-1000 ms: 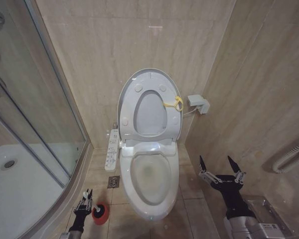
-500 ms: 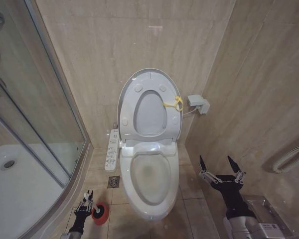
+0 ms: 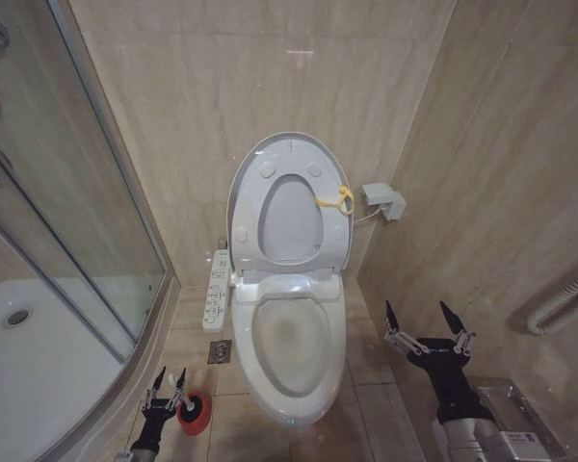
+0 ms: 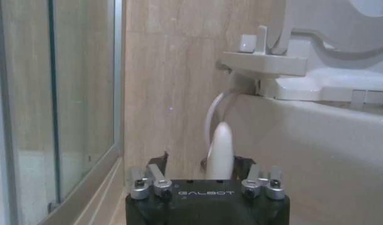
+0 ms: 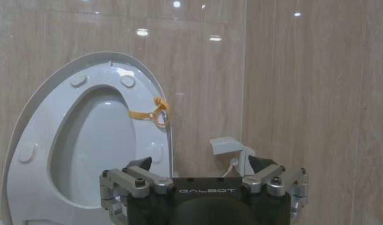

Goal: Open the toilet lid, clean the toilet bowl with a toilet brush, close the toilet lid, and flush.

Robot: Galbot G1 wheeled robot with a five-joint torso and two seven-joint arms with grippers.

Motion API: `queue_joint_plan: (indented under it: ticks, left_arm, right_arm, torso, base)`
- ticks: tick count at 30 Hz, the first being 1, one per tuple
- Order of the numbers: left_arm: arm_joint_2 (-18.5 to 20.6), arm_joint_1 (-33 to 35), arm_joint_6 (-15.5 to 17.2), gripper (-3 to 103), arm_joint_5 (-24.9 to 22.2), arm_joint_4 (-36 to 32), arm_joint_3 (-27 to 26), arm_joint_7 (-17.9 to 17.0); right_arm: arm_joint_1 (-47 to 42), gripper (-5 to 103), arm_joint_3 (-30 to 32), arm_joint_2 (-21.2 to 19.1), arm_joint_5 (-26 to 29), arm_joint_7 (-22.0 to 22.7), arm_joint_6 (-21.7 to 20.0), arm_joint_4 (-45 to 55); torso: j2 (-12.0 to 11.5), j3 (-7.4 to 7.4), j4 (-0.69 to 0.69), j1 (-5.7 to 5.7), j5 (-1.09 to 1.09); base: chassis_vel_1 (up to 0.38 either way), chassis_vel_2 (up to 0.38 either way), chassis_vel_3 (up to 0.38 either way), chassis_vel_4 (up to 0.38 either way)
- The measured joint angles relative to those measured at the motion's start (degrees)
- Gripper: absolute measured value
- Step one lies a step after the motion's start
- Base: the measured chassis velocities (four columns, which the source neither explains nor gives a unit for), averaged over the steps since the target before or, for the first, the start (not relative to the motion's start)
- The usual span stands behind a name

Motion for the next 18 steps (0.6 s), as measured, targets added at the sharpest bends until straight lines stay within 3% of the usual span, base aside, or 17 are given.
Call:
queue_joint_plan:
  ticks: [4, 5, 10, 11, 12, 15, 16, 18]
  left_arm:
    - [0.0, 0.9, 0.9, 61, 0.0, -2.3, -0.1, 0.0]
    - [0.0, 1.2, 1.3, 88, 0.0, -3.2, -0.2, 0.0]
    - [0.1, 4.0, 4.8, 88, 0.2, -10.4, -1.0, -1.5]
    - [0.1, 5.3, 6.8, 88, 0.3, -14.1, -1.3, -2.5]
    - [0.1, 6.1, 8.0, 100, 0.5, -16.5, -1.5, -3.2]
    - [0.2, 9.6, 13.9, 100, 2.1, -28.1, -2.2, -7.4]
    - [0.2, 9.6, 13.9, 100, 2.1, -28.1, -2.2, -7.4]
    - [0.2, 12.6, 19.0, 100, 2.5, -37.0, -2.4, -10.2]
  right_arm:
    - [0.0, 100, 0.0, 0.0, 0.0, 0.0, 0.0, 0.0]
    - [0.0, 100, 0.0, 0.0, 0.0, 0.0, 0.0, 0.0]
    - [0.0, 100, 0.0, 0.0, 0.0, 0.0, 0.0, 0.0]
    - [0.0, 100, 0.0, 0.0, 0.0, 0.0, 0.0, 0.0]
    - [0.0, 100, 0.0, 0.0, 0.0, 0.0, 0.0, 0.0]
    - [0.0, 100, 0.0, 0.0, 0.0, 0.0, 0.0, 0.0]
    - [0.0, 100, 0.0, 0.0, 0.0, 0.0, 0.0, 0.0]
    - [0.0, 100, 0.0, 0.0, 0.0, 0.0, 0.0, 0.0]
  torso:
    - [0.0, 0.0, 0.0, 0.0, 0.0]
    - [0.0, 0.0, 0.0, 0.0, 0.0]
    - [0.0, 0.0, 0.0, 0.0, -0.01]
    - [0.0, 0.0, 0.01, 0.0, 0.0]
    - [0.0, 0.0, 0.02, 0.0, 0.0]
    - [0.0, 0.0, 0.0, 0.0, 0.0]
    - [0.0, 0.0, 0.0, 0.0, 0.0]
    - [0.0, 0.0, -0.01, 0.0, 0.0]
  base:
    - [0.0, 0.0, 0.0, 0.0]
    - [0.0, 0.0, 0.0, 0.0]
    - [0.0, 0.0, 0.0, 0.0]
    - [0.0, 0.0, 0.0, 0.0]
    - [0.0, 0.0, 0.0, 0.0]
    - [0.0, 0.0, 0.0, 0.0]
    - [0.0, 0.0, 0.0, 0.0]
    - [0.0, 0.0, 0.0, 0.0]
